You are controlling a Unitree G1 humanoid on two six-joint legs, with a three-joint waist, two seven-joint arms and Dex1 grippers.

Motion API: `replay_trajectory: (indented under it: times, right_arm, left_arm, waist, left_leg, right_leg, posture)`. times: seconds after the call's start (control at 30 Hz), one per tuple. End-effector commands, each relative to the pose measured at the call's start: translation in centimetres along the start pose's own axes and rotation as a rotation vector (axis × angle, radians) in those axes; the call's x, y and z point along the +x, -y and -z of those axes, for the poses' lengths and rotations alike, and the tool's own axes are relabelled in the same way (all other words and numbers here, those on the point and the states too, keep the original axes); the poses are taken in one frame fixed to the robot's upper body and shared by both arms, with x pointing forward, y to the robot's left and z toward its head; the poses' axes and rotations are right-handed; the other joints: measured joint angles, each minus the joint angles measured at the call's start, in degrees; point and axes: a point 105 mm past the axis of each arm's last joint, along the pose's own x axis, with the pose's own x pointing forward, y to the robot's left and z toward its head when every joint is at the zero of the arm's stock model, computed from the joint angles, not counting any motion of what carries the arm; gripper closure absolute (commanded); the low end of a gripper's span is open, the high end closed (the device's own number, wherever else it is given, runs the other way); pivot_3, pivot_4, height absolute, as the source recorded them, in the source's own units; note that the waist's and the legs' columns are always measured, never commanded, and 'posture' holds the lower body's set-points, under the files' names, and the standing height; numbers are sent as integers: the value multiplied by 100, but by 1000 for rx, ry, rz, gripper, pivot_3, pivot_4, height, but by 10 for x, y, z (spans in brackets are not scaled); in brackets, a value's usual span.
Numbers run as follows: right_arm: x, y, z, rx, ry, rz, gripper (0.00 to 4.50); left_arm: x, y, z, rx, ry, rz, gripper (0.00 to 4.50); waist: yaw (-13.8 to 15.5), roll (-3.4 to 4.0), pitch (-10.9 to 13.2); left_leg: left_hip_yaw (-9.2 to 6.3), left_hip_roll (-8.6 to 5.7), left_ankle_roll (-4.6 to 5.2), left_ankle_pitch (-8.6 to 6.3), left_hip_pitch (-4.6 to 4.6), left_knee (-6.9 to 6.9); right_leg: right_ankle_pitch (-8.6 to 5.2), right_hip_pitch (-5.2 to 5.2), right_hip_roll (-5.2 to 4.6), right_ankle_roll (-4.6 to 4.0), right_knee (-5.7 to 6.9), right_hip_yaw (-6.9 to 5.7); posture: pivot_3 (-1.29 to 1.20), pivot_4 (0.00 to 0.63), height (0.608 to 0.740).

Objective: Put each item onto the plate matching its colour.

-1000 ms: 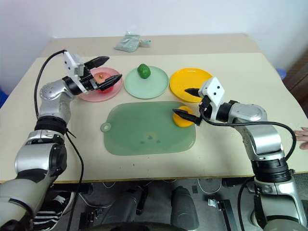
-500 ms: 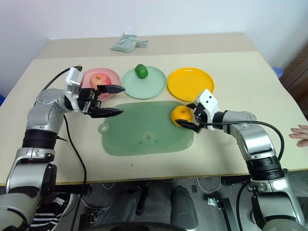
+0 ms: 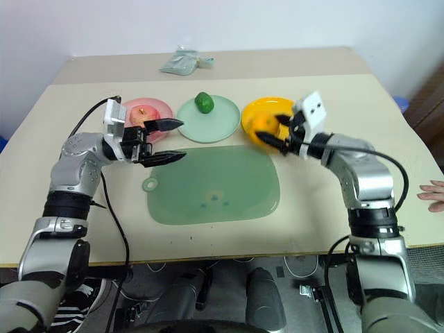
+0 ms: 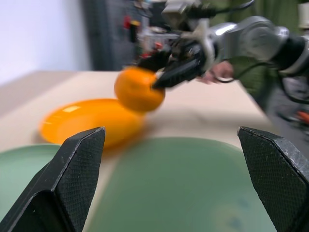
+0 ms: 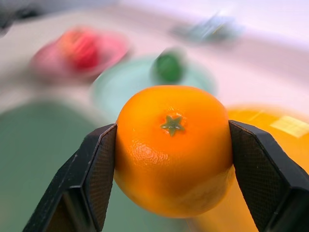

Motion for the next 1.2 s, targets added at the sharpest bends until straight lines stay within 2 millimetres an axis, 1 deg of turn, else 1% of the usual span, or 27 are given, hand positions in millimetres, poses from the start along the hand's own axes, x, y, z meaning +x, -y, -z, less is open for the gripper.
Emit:
replay_trajectory:
  times: [0.03,0.1,0.2,0.3,0.33,0.37,0.4,0.47,0.53,0.57,0.63,0.67,0.8,0.87,0.9,0.97,1.0,1.07,1.13,1.2]
  right_arm:
    - [13,24,5,-56,-18,171,1563]
    - [20,29,16,-58,-51,214,1563]
    - [38,20,30,37,-39,196,1563]
    - [45,18,36,82,-36,191,1563]
    - [45,19,37,79,-41,198,572]
    - [45,20,38,73,-40,202,242]
    - [44,21,37,67,-38,202,66]
    - [41,23,28,50,1,210,66]
    - [35,23,14,28,70,196,66]
    - [29,21,4,31,131,179,66]
    - [19,16,-8,15,201,137,66]
    - [13,11,-12,-28,229,112,66]
    - [-15,-38,-25,-70,294,-157,66]
    - [-31,-60,-21,-100,261,-278,66]
    - [-40,-69,-14,-89,219,-327,66]
    - [-56,-85,-2,-95,155,-407,66]
    - [-61,-89,1,-100,137,-430,66]
    - [-67,-92,4,-115,117,-427,66]
    - [-69,-92,4,-107,109,-415,66]
    - [-66,-84,5,-123,96,-366,66]
  left_arm:
    - [-1,-10,-10,81,9,-56,0]
    - [-2,-13,-6,82,-16,-73,0]
    - [-6,-18,-2,77,-42,-105,0]
    - [-7,-18,0,78,-43,-115,0]
    - [-7,-17,0,88,-43,-115,0]
    - [-8,-16,0,87,-40,-113,0]
    - [-9,-15,0,84,-37,-112,0]
    - [-11,-15,-1,81,-34,-111,0]
    - [-14,-14,-2,80,-36,-110,0]
    - [-15,-14,-3,78,-32,-105,0]
    - [-17,-15,-6,75,-27,-98,0]
    - [-17,-15,-7,75,-25,-95,0]
    - [-20,-12,-9,49,-21,-51,0]
    - [-22,-10,-9,33,-30,-34,0]
    - [-22,-10,-9,32,-30,-31,0]
    - [-20,-11,-10,31,-28,-28,0]
    - [-20,-11,-10,31,-28,-28,0]
    - [-16,-10,-11,31,-26,-20,0]
    - [-13,-9,-11,24,-30,-12,0]
    - [-11,-9,-8,20,-51,-6,0]
  waist:
    - [-3,1,0]
    - [-10,1,0]
    - [-31,1,0]
    - [-36,3,1]
    - [-35,3,1]
    - [-28,3,1]
    - [-22,3,1]
    - [-23,3,1]
    - [-28,4,2]
    - [-29,4,2]
    - [-25,4,2]
    - [-28,4,2]
    - [-23,4,1]
    - [-28,6,0]
    - [-23,6,0]
    - [-16,5,0]
    - [-10,5,-1]
    - [-7,4,-1]
    - [-15,4,-1]
    - [-14,4,-1]
  left_leg:
    - [1,0,0,0,1,0]
    - [2,0,-1,0,0,-3]
    - [2,-1,-1,1,0,-7]
    - [6,0,-3,3,0,-9]
    - [6,0,-4,3,-1,-10]
    - [6,0,-4,3,-1,-10]
    - [6,-2,-4,3,-1,-9]
    - [6,-2,-4,3,-1,-8]
    - [5,-2,-4,3,-1,-8]
    - [5,-2,-4,3,-1,-10]
    - [5,-2,-4,3,-1,-12]
    - [5,-2,-4,3,-1,-12]
    - [2,-2,-3,3,-1,-12]
    - [6,-2,-3,3,-1,-9]
    - [7,-1,-3,3,0,-9]
    - [5,0,-3,2,0,-9]
    - [5,1,-2,2,0,-9]
    - [6,1,-2,1,0,-8]
    - [13,2,-2,1,1,-6]
    - [16,5,-2,1,1,-6]
  right_leg:
    - [0,0,0,0,1,0]
    - [1,-2,0,-1,1,1]
    - [1,-5,1,-2,3,3]
    - [2,-13,2,-3,7,9]
    - [2,-14,2,-3,8,10]
    - [2,-15,2,-3,8,11]
    - [2,-15,2,-3,8,12]
    - [3,-13,2,-2,8,12]
    - [3,-14,3,-2,8,12]
    - [3,-17,3,-2,9,14]
    - [2,-17,3,-2,8,14]
    - [3,-16,3,-2,8,14]
    - [2,-16,4,-2,7,13]
    - [2,-14,3,-1,9,15]
    - [2,-14,4,-1,9,16]
    - [2,-13,5,-1,8,15]
    - [2,-13,5,-1,5,15]
    - [1,-8,4,-1,4,16]
    - [1,-9,2,-1,2,18]
    - [1,-10,3,-1,2,19]
  posture:
    - [0,150,740]
    - [0,150,740]
    - [0,150,740]
    - [0,150,740]
    - [0,150,740]
    - [0,150,740]
    - [0,150,740]
    - [0,150,740]
    - [0,150,740]
    - [0,150,740]
    - [0,150,740]
    - [0,150,740]
    - [0,150,740]
    - [0,150,740]
    - [0,150,740]
    - [0,150,740]
    - [0,150,740]
    - [0,150,740]
    - [0,150,740]
    - [0,150,740]
